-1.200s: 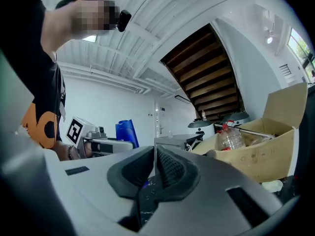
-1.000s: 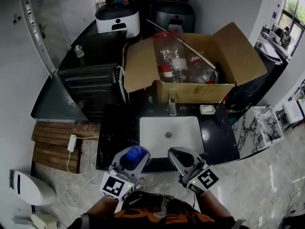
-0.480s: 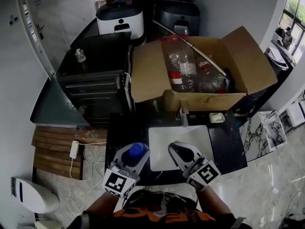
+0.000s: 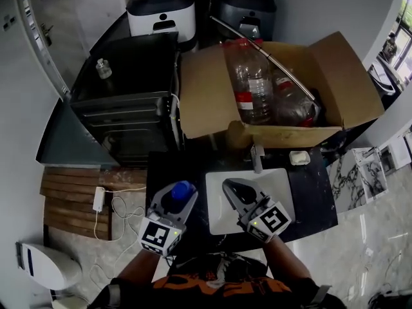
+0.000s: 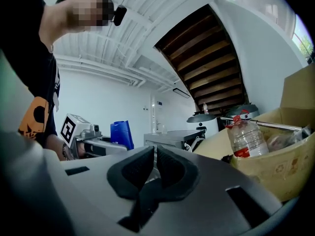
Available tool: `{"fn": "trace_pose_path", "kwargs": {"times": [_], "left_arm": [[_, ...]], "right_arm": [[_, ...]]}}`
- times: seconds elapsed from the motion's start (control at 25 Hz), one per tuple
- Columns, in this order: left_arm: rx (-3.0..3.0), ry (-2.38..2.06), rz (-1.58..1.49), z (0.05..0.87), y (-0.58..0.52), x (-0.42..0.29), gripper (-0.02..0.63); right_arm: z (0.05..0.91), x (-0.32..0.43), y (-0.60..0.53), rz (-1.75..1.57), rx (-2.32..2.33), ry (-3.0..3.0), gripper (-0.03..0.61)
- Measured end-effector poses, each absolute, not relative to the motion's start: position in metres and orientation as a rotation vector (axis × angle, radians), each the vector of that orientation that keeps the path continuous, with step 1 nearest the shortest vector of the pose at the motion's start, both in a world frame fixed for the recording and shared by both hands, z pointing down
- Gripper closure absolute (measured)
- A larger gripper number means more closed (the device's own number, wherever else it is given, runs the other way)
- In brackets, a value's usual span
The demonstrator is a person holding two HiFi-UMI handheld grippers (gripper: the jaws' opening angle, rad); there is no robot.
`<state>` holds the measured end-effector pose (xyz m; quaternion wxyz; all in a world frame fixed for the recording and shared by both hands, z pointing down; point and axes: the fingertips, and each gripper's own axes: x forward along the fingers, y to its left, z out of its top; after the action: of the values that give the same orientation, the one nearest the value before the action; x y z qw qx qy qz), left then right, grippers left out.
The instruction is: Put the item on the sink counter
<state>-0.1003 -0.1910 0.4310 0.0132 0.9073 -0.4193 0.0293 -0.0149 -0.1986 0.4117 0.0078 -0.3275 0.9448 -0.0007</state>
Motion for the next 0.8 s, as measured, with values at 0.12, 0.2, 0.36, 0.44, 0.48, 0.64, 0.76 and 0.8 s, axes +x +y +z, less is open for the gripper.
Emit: {"fn": "trace_pose_path", "kwargs": {"times": [0.12, 0.2, 0.36, 0.44, 0.48, 0.64, 0.76, 0.8], "left_arm": [[2.822, -1.300, 0.111, 0.441, -0.203, -0.107, 0.448], [2.818, -1.297, 0.118, 0.446, -0.211, -0.111, 0.448], [2.819, -1.311, 0.117, 0.455, -0.227, -0.118, 0.448], [2.811, -1.337, 0.133, 0.462, -0.236, -0.123, 0.448], [2.806, -1.348, 0.138, 0.467, -0.240, -0.125, 0.448], [2.799, -1.380, 0.158, 0.487, -0.253, -0.129, 0.448], [2.797, -1.396, 0.175, 0.502, -0.264, -0.133, 0.448], [2.792, -1.401, 0.176, 0.505, -0.268, -0.135, 0.448]], "right_arm": [[0.421, -0.025, -0.213, -0.028, -1.016, 2.957, 0.545], [0.433, -0.027, -0.222, -0.042, -1.026, 2.979, 0.545], [0.446, -0.039, -0.239, -0.071, -1.024, 2.994, 0.545], [0.456, -0.044, -0.248, -0.046, -1.024, 3.015, 0.545], [0.462, -0.047, -0.252, -0.025, -1.030, 3.028, 0.545], [0.484, -0.057, -0.258, -0.011, -1.033, 3.085, 0.545], [0.500, -0.062, -0.265, -0.028, -1.033, 3.107, 0.545], [0.506, -0.063, -0.267, -0.032, -1.035, 3.117, 0.545]]}}
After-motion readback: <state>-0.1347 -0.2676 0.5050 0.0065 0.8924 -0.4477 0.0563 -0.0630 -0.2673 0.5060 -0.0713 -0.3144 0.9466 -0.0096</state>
